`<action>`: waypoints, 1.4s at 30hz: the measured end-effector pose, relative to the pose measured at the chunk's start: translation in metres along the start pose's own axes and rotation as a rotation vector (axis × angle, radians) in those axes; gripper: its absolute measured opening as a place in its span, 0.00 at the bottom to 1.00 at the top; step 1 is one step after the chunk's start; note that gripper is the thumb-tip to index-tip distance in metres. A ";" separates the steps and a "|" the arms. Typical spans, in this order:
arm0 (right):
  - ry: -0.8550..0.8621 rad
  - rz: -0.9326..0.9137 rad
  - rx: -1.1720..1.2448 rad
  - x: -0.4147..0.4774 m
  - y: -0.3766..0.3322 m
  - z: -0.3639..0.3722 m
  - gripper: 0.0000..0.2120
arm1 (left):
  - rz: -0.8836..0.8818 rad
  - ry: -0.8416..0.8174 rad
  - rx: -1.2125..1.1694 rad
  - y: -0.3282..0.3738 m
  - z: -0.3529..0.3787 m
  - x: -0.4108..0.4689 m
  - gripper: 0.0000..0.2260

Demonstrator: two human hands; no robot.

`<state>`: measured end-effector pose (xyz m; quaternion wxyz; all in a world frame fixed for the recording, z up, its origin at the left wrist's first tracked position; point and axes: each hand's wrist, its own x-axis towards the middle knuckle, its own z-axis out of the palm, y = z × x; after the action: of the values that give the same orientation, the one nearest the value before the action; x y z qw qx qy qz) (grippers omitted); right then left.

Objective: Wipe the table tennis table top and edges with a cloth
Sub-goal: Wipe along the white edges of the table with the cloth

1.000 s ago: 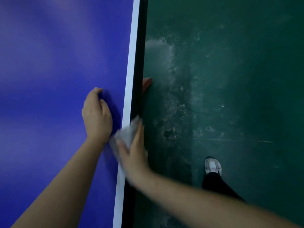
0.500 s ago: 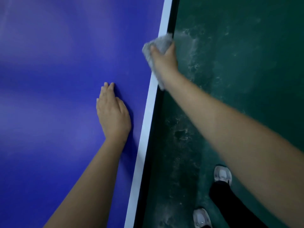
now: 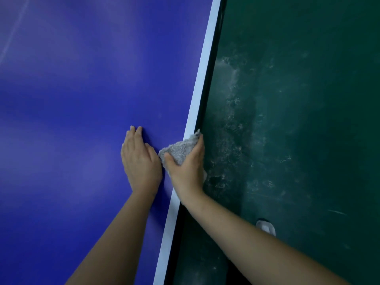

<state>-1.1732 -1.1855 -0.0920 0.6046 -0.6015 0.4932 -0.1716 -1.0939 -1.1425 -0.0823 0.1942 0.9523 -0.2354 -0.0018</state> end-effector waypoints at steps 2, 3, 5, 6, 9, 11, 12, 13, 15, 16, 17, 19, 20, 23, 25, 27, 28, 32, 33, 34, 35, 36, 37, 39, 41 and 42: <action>0.050 -0.063 -0.095 0.031 -0.017 -0.003 0.50 | 0.013 -0.006 0.007 0.000 0.000 0.000 0.20; 0.070 -0.085 -0.153 0.049 -0.027 -0.006 0.52 | 0.017 -0.007 0.012 0.000 0.000 0.000 0.20; 0.109 -0.095 -0.276 0.084 -0.045 -0.007 0.56 | 0.020 -0.011 0.022 0.000 0.000 0.001 0.21; 0.126 -0.094 -0.329 0.100 -0.054 -0.007 0.58 | 0.020 -0.015 0.025 0.000 0.000 0.001 0.21; 0.175 -0.079 -0.449 0.137 -0.078 -0.008 0.60 | 0.010 -0.032 0.029 0.000 -0.001 0.001 0.21; 0.198 -0.082 -0.521 0.151 -0.089 -0.009 0.58 | 0.011 -0.039 0.029 0.001 -0.002 0.001 0.21; 0.195 -0.105 -0.556 0.151 -0.093 -0.010 0.58 | 0.010 -0.039 0.032 0.002 -0.002 0.001 0.21; 0.181 -0.142 -0.593 0.147 -0.092 -0.009 0.57 | 0.010 -0.040 0.035 0.002 -0.002 0.000 0.21; 0.125 -0.240 -0.666 0.123 -0.081 -0.006 0.58 | 0.013 -0.047 0.033 0.002 -0.003 0.000 0.21; 0.089 -0.286 -0.692 0.106 -0.073 -0.003 0.59 | 0.009 -0.050 0.030 0.002 -0.004 0.000 0.22; 0.048 -0.321 -0.713 0.088 -0.065 -0.001 0.59 | 0.003 -0.052 0.025 0.002 -0.004 0.001 0.22; -0.009 -0.342 -0.741 0.070 -0.054 0.002 0.58 | -0.005 -0.056 0.017 0.003 -0.004 0.002 0.22; -0.012 -0.331 -0.745 0.072 -0.053 0.002 0.56 | -0.005 -0.056 0.019 0.003 -0.004 0.002 0.21; 0.060 -0.250 -0.690 0.104 -0.067 -0.005 0.49 | -0.015 -0.056 0.025 0.004 -0.006 0.000 0.22; 0.111 -0.184 -0.569 0.137 -0.081 -0.012 0.46 | -0.024 -0.057 0.029 0.006 -0.006 0.000 0.22; 0.148 -0.128 -0.430 0.175 -0.093 -0.020 0.44 | -0.034 -0.061 0.043 0.008 -0.005 -0.002 0.21; 0.156 -0.094 -0.376 0.195 -0.099 -0.024 0.43 | -0.043 -0.054 0.040 0.008 -0.005 -0.003 0.20; 0.178 0.096 -0.059 0.263 -0.117 -0.038 0.24 | -0.143 0.041 -0.009 0.011 -0.005 0.020 0.17; 0.179 0.111 0.036 0.269 -0.117 -0.039 0.19 | -0.161 0.055 -0.011 0.016 -0.003 0.031 0.16; 0.176 0.110 0.103 0.267 -0.115 -0.040 0.14 | -0.163 0.056 -0.015 0.023 -0.001 0.042 0.16; 0.168 0.104 0.153 0.256 -0.112 -0.040 0.11 | -0.151 0.040 -0.025 0.032 0.003 0.054 0.16; 0.142 0.104 0.201 0.239 -0.104 -0.038 0.12 | -0.126 0.015 -0.043 0.041 0.007 0.066 0.15; 0.110 0.114 0.242 0.218 -0.093 -0.034 0.17 | -0.087 -0.008 -0.067 0.051 0.011 0.079 0.15; 0.051 0.162 0.265 0.166 -0.067 -0.027 0.30 | 0.027 -0.042 -0.117 0.071 0.020 0.110 0.15; 0.000 0.259 0.253 0.126 -0.050 -0.023 0.33 | 0.165 -0.082 -0.119 0.090 0.031 0.145 0.16; -0.017 0.321 0.282 0.116 -0.046 -0.021 0.33 | 0.232 -0.109 -0.093 0.098 0.037 0.162 0.16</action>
<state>-1.1196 -1.3000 -0.0919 0.7064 -0.4262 0.5487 -0.1352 -0.9971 -1.3093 -0.0658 0.2238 0.9071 -0.3540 -0.0421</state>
